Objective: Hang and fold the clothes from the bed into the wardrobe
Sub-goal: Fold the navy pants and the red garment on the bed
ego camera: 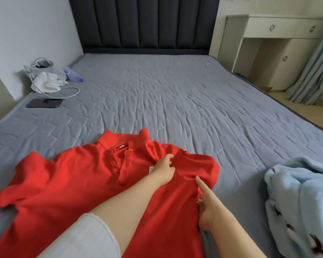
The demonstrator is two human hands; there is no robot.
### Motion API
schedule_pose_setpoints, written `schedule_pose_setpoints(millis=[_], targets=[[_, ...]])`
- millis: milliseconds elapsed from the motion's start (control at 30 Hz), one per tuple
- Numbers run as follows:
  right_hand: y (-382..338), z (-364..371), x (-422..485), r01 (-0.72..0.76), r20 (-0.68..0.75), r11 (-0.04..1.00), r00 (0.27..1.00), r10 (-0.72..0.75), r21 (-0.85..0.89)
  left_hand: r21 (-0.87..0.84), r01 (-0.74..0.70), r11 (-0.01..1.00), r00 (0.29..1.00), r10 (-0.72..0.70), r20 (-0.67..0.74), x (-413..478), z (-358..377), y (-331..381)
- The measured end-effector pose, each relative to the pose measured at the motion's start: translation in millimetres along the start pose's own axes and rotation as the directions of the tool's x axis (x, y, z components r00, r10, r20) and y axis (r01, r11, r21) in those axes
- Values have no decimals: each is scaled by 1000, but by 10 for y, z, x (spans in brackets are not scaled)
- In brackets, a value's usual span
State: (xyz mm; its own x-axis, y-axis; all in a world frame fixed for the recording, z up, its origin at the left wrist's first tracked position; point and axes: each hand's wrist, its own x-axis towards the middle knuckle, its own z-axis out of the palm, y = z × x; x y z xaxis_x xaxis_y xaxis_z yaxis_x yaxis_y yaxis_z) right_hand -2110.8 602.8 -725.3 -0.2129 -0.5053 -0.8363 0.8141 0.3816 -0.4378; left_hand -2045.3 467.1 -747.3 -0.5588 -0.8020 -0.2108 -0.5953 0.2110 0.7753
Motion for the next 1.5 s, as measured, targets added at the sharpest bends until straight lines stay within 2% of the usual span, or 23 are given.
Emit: schedule_pose_setpoints(millis=[67,133,200,233,300,367,433,467,500,533,600,633,767,900,967,1067,1133,1200,1300,1367,1400,1433,1500], targets=[[-4,10,-19,-34,9,999,999,34,-11,-164,49,985,999,-51,-7,-61,-58,-1],[-57,52,-48,22,-6,999,1000,-22,49,-262,70,963,996,-82,-35,-113,-97,-9],[-102,95,-60,160,-132,976,981,-141,148,-325,89,941,993,-107,-38,-192,-140,-4],[-128,115,-63,306,-262,943,928,-264,133,-355,94,930,992,-115,-40,-224,-163,-7],[-139,208,-83,584,-446,809,706,-550,-73,-417,104,903,989,-138,-52,-278,-209,-6],[-89,359,-120,698,-423,620,470,-774,-358,-472,115,874,984,-166,-68,-318,-273,15],[19,498,-174,720,-173,320,272,-947,-616,-591,141,794,974,-217,-60,-371,-342,25],[81,545,-177,682,30,142,234,-972,-717,-670,159,725,966,-253,-45,-412,-384,17],[148,564,-160,590,250,-42,275,-929,-807,-732,181,657,955,-294,-28,-458,-428,-12],[231,560,-132,471,417,-209,398,-817,-857,-766,199,611,945,-327,-16,-504,-476,-63],[398,525,-68,319,478,-359,659,-580,-877,-784,244,570,927,-374,17,-579,-550,-231],[471,504,-38,293,450,-355,716,-534,-888,-777,271,568,920,-391,36,-624,-580,-311],[572,569,-28,234,378,-306,705,-600,-923,-639,264,723,925,-376,-44,-756,-645,-536],[663,741,-34,212,536,-512,543,-646,-833,-505,167,847,954,-269,-135,-839,-684,-597],[792,842,-13,288,600,-539,537,-594,-791,-456,129,881,922,-276,-273,-919,-792,-699],[1036,1087,-24,435,615,-436,603,-508,-788,-297,157,942,787,-301,-538,-1105,-1108,-977],[1232,1257,3,454,596,-396,689,-412,-798,-122,334,935,663,-325,-675,-1241,-1339,-1199],[1442,1382,51,355,519,-449,791,-323,-820,-53,530,846,538,-383,-751,-1377,-1519,-1399],[1567,1503,74,193,375,-515,885,-275,-835,-291,603,743,326,-562,-760,-1539,-1716,-1620],[1559,1571,67,152,331,-529,906,-262,-835,-566,544,619,179,-745,-643,-1604,-1889,-1768],[1551,1595,70,139,316,-531,912,-260,-836,-683,471,559,159,-815,-557,-1619,-1975,-1847],[1543,1612,79,130,308,-533,915,-259,-836,-776,356,520,201,-854,-480,-1618,-2046,-1915],[1539,1621,104,121,296,-536,920,-255,-836,-896,95,435,445,-823,-352,-1597,-2158,-1967]])
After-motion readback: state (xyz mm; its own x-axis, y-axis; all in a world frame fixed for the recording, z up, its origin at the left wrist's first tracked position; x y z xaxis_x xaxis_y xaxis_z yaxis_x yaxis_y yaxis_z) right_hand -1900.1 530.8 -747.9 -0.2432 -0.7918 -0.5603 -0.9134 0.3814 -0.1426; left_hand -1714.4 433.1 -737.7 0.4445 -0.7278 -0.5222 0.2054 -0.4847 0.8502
